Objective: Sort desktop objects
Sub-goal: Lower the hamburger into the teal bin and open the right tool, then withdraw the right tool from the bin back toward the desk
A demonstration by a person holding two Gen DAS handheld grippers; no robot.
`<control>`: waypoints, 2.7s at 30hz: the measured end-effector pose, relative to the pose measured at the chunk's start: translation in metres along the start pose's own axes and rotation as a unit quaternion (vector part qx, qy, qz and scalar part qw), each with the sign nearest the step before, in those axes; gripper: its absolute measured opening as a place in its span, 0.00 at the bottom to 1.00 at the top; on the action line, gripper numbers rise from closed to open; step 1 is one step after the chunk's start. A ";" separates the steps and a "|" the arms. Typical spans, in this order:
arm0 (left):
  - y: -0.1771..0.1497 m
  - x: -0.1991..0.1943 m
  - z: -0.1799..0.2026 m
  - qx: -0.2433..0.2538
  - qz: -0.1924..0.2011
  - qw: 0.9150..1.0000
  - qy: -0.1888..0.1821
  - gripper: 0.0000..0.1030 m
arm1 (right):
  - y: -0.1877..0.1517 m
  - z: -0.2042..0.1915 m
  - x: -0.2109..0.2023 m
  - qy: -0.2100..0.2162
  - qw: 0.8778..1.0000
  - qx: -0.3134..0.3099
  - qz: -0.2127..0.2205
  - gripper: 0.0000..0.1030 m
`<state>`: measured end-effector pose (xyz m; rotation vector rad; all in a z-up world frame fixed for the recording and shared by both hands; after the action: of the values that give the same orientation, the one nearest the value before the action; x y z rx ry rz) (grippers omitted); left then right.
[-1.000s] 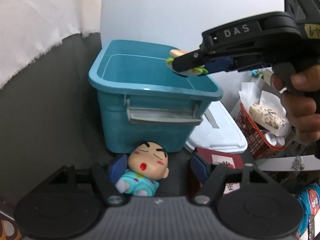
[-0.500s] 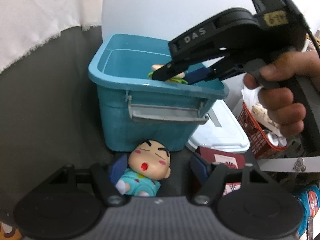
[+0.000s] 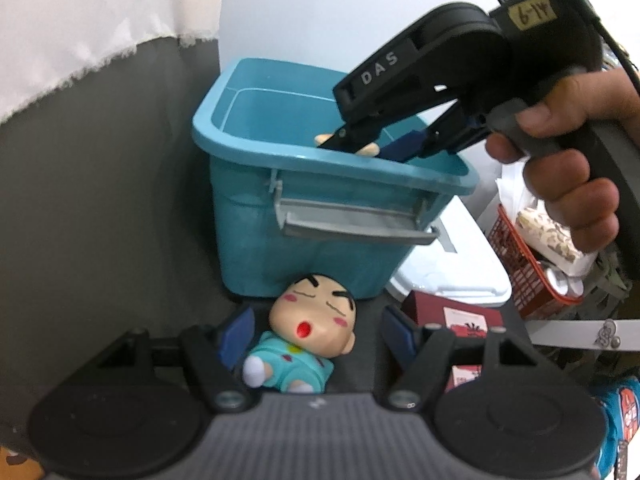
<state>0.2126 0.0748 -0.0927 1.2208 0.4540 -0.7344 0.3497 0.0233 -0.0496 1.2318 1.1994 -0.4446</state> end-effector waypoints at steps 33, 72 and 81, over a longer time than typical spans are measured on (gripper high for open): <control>-0.003 -0.006 0.012 0.012 0.001 1.000 -0.006 0.71 | -0.019 0.036 -0.109 -0.004 0.994 0.011 0.112 0.67; -0.020 -0.018 0.053 0.046 -0.007 0.999 -0.019 0.71 | -0.205 0.114 -0.143 -0.043 0.977 0.088 0.192 0.68; -0.025 -0.020 0.061 0.050 -0.012 0.999 -0.012 0.71 | -0.223 0.111 -0.140 -0.035 0.977 0.101 0.183 0.68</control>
<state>0.1771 0.0183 -0.0781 1.3012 0.4156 -0.7996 0.1672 -0.1967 -0.0485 1.5619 0.8571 -0.3368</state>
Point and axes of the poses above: each gripper's, at about its wrist camera, not at the fingertips, and x roughly the way its jaws point, z to its right, y to its top, the point moved 8 cm from there along x, roughly the way its jaws point
